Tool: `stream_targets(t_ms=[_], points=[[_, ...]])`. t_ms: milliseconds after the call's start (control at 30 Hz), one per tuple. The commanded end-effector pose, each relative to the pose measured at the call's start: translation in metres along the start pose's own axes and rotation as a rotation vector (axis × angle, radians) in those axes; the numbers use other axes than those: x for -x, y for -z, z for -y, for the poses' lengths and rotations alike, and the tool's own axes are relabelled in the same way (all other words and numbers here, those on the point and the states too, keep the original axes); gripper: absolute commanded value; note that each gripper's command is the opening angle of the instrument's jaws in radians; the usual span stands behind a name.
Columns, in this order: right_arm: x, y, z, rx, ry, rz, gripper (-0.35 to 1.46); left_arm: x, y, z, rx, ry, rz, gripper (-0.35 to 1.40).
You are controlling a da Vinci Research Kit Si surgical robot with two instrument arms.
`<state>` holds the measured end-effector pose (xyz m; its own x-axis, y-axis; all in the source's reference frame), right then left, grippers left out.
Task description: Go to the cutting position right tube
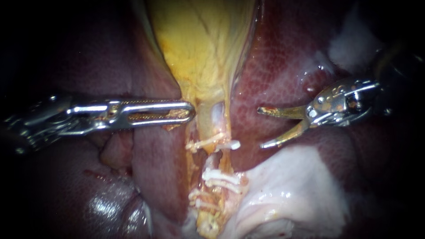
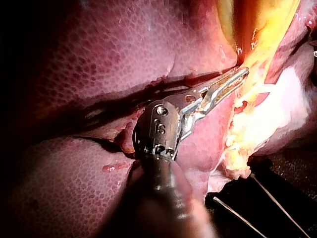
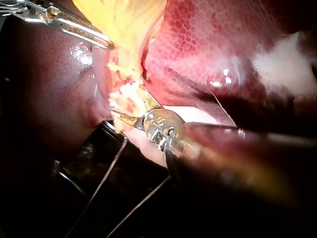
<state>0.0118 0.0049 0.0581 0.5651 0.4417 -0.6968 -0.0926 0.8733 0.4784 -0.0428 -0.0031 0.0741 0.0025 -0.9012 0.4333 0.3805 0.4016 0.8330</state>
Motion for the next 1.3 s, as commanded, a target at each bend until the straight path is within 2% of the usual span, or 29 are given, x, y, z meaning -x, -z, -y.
stream_targets(t_ms=[33, 133, 267, 467, 767, 933, 1100, 1200, 1300], points=[[0.0000, 0.0000, 0.0000, -0.001, 0.000, 0.000, 1.43, 0.0000, 0.0001, 0.0000, 0.000, 0.000, 0.000, -0.35], [0.0000, 0.0000, 0.0000, -0.001, 0.000, 0.000, 1.43, 0.0003, 0.0005, 0.0003, -0.003, 0.002, -0.002, -0.35], [0.0001, 0.0000, 0.0000, -0.001, 0.001, 0.000, 1.43, 0.0025, 0.0029, 0.0009, -0.008, 0.015, -0.007, -0.35], [0.0001, 0.0000, 0.0001, -0.001, 0.002, 0.000, 1.43, 0.0050, 0.0064, 0.0022, -0.009, 0.015, 0.029, -0.35], [0.0008, -0.0014, 0.0005, 0.007, 0.006, -0.001, 1.43, 0.0053, 0.0083, 0.0030, -0.007, 0.018, 0.035, -0.35], [0.0027, -0.0033, 0.0007, -0.018, -0.012, 0.001, 1.43, 0.0053, 0.0090, 0.0028, 0.001, 0.018, 0.038, -0.35], [0.0061, -0.0061, 0.0007, -0.041, -0.060, 0.060, 1.43, 0.0060, 0.0101, 0.0023, 0.011, 0.017, 0.045, -0.35], [0.0082, -0.0079, 0.0006, -0.063, -0.087, 0.081, 1.41, 0.0061, 0.0105, 0.0021, 0.013, 0.018, 0.049, -0.35], [0.0097, -0.0092, 0.0005, -0.076, -0.106, 0.092, 1.41, 0.0061, 0.0107, 0.0020, 0.014, 0.018, 0.049, -0.35]])
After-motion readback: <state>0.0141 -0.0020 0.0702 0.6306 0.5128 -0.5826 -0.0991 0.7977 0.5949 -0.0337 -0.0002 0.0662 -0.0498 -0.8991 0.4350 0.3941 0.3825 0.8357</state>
